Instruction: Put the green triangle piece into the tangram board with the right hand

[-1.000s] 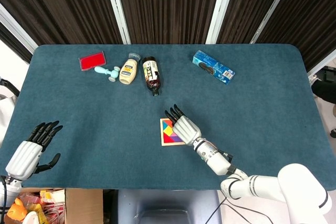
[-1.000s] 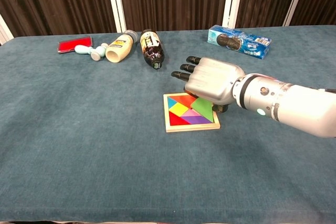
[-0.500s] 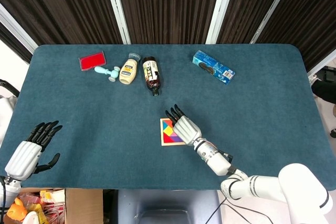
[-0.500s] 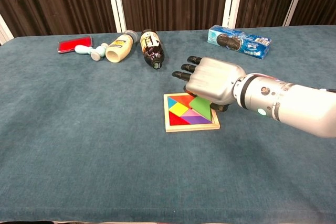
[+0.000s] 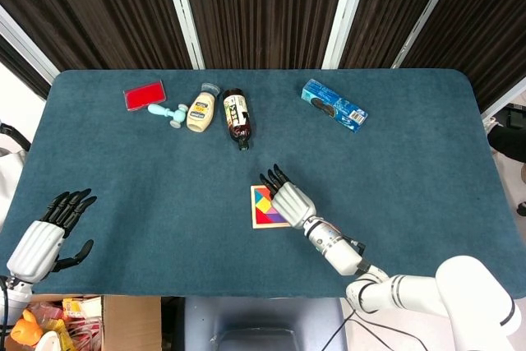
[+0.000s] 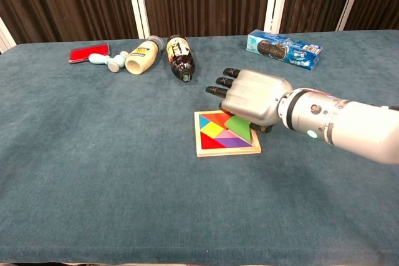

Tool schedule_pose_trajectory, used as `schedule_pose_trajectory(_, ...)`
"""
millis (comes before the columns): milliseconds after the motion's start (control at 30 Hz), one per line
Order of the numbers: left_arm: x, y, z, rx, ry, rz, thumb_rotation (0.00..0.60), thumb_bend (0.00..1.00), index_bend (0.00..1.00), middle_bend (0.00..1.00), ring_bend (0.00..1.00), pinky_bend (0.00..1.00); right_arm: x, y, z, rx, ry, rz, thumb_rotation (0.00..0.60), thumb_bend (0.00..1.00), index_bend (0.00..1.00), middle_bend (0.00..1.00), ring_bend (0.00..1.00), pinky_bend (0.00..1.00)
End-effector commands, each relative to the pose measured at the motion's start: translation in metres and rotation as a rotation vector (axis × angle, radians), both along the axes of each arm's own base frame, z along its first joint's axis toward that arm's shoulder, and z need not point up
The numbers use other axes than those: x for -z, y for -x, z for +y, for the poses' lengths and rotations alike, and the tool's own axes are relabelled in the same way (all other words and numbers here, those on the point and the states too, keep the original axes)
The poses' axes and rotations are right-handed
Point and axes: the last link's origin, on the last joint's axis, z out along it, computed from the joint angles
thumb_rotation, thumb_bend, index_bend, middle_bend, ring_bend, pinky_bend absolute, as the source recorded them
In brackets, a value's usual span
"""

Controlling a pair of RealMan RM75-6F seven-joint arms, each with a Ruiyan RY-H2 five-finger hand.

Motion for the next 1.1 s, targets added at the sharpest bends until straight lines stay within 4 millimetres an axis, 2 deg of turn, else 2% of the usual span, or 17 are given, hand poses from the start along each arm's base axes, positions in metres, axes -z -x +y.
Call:
schedule_pose_trajectory(33,0.0,0.0,0.001,-0.001,0.0,0.0,0.6,0.43,0.0,0.0,0.0,0.0,0.0,0.0,0.0,0.0,0.001,0.0,0.6,0.55,0.49,0.0,0.0,0.0)
schedule_pose_trajectory(200,0.001,0.0,0.0,0.0,0.001,0.001,0.6,0.43,0.0,0.0,0.0,0.0,0.0,0.001,-0.001,0.001,0.0,0.005,0.6,0.55,0.47,0.0,0.0,0.0)
schedule_pose_trajectory(567,0.001,0.0,0.002,-0.004,-0.001,0.002,0.6,0.43,0.0,0.0,0.0,0.0,-0.002,0.003,-0.001,0.012,-0.002,0.009,0.6,0.55,0.37,0.0,0.0,0.0)
schedule_pose_trajectory(1100,0.003,0.0,0.002,-0.004,0.004,0.007,0.6,0.43,0.0,0.0,0.0,0.0,-0.01,0.016,-0.003,0.063,-0.013,0.007,0.6,0.55,0.37,0.0,0.0,0.0)
